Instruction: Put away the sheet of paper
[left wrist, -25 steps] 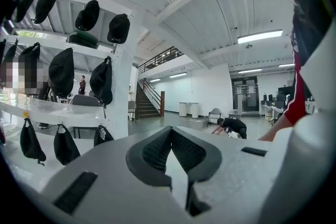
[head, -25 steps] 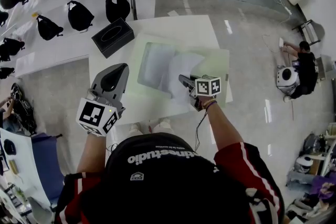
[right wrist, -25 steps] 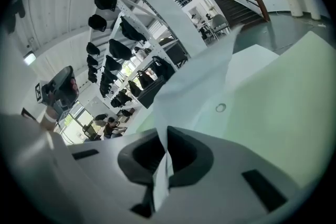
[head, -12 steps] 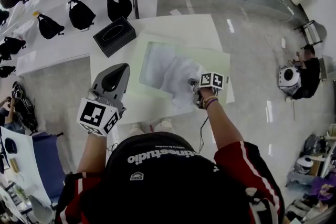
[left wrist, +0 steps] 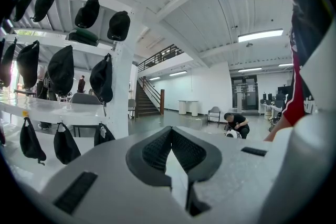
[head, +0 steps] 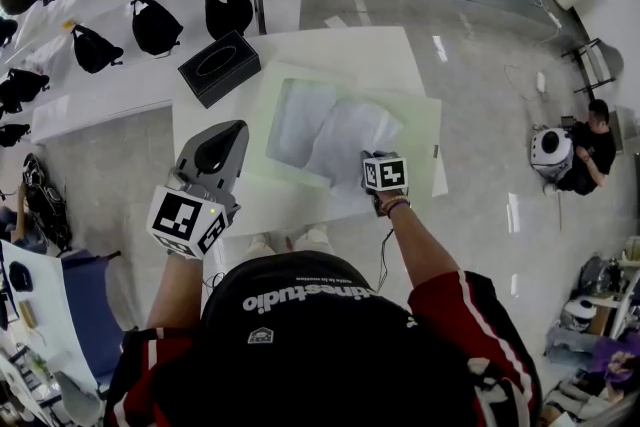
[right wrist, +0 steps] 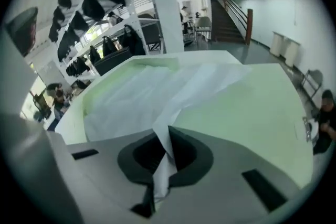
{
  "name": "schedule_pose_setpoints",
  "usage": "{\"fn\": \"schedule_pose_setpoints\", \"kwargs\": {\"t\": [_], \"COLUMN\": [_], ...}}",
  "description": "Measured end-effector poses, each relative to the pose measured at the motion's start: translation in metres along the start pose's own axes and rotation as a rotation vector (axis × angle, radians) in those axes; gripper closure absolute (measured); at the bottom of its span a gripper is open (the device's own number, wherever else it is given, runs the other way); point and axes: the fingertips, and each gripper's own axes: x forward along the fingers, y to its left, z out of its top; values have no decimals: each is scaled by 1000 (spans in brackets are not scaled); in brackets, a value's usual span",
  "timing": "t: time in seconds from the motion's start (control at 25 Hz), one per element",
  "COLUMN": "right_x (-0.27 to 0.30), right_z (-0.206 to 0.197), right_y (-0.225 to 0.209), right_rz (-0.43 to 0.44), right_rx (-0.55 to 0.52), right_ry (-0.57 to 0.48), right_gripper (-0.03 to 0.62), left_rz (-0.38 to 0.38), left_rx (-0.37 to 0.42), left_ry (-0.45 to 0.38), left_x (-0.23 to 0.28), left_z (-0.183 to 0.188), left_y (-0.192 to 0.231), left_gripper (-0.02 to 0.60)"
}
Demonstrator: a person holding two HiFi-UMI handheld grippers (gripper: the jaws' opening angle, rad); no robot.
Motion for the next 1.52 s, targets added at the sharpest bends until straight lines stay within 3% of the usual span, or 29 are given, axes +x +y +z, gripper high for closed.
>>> {"fn": "schedule_pose_setpoints", "kwargs": {"t": [0.2, 0.4, 0.52, 0.88, 1.52], "right_x": [-3, -1, 3, 20, 47], "right_z": [14, 22, 26, 41, 62], "right_y": [13, 18, 19, 19, 55], "right_rz": [2, 47, 91, 257, 377], "right_rx": [-157, -150, -96, 237, 259], "right_ry": [-61, -71, -63, -31, -35], "right_gripper": [591, 591, 591, 591, 591], "left_rz": [0, 2, 7, 26, 89], "left_rx": [-3, 0, -1, 0, -21], "left_ry": [8, 2, 1, 2, -2], "left_x": [-1, -1, -2, -5, -10], "left_z": [-1, 0, 0, 1, 5], "left_y": [1, 4, 7, 11, 33], "left_gripper": [578, 578, 578, 578, 578]}}
